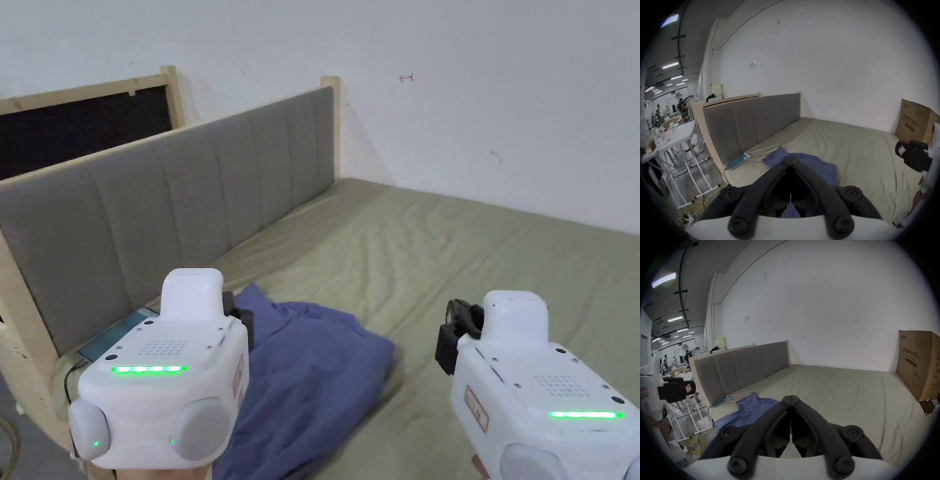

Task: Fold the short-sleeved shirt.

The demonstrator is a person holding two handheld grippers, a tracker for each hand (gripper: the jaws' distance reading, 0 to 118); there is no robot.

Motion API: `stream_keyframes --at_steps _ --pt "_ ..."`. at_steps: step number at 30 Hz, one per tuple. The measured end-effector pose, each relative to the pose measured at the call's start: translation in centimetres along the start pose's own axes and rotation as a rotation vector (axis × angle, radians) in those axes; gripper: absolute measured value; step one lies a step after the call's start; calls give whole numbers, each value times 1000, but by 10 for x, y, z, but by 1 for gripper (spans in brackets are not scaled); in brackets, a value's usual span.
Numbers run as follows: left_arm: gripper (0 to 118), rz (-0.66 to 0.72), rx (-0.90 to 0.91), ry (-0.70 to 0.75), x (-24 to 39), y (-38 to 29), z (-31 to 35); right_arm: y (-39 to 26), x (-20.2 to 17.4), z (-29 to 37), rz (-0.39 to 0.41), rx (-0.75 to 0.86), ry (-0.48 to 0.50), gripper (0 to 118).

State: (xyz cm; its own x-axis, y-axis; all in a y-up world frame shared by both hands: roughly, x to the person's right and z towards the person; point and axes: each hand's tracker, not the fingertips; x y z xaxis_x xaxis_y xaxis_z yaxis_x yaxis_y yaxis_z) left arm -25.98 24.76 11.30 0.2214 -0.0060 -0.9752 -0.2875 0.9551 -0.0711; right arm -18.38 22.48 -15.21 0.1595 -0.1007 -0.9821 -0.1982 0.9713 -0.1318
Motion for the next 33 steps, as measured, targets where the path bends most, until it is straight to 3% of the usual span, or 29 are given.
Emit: stream_keyframes --at_steps 8,11,14,15,18,19,20,22,30,33 --pt "0 1 -76 -9 -1 -15 -26 -14 1 -11 -6 -71 6 0" --pt "0 19 -172 -73 3 -28 -61 -19 7 -15 -14 -100 -11 0" --pt "0 14 -379 -135 8 -48 -110 -28 12 -23 -32 -136 -33 0" --pt "4 36 -406 -164 10 -58 -121 -31 14 -26 -43 -152 -37 0" --pt "77 82 -475 -204 16 -79 -153 -42 20 -34 -53 -194 -51 0" --pt "97 76 -527 -210 20 -84 -162 -46 22 -38 -46 -213 -64 0" --pt "106 56 -547 -219 25 -90 -172 -49 23 -42 -41 -229 -77 0" --pt "114 25 -560 -212 34 -96 -191 -55 26 -50 -37 -257 -102 0" --pt "113 -48 -763 -258 70 -127 -268 -71 35 -77 -34 -337 -114 0" --pt "111 -146 -878 -231 84 -152 -281 -77 39 -83 -34 -366 -123 0"
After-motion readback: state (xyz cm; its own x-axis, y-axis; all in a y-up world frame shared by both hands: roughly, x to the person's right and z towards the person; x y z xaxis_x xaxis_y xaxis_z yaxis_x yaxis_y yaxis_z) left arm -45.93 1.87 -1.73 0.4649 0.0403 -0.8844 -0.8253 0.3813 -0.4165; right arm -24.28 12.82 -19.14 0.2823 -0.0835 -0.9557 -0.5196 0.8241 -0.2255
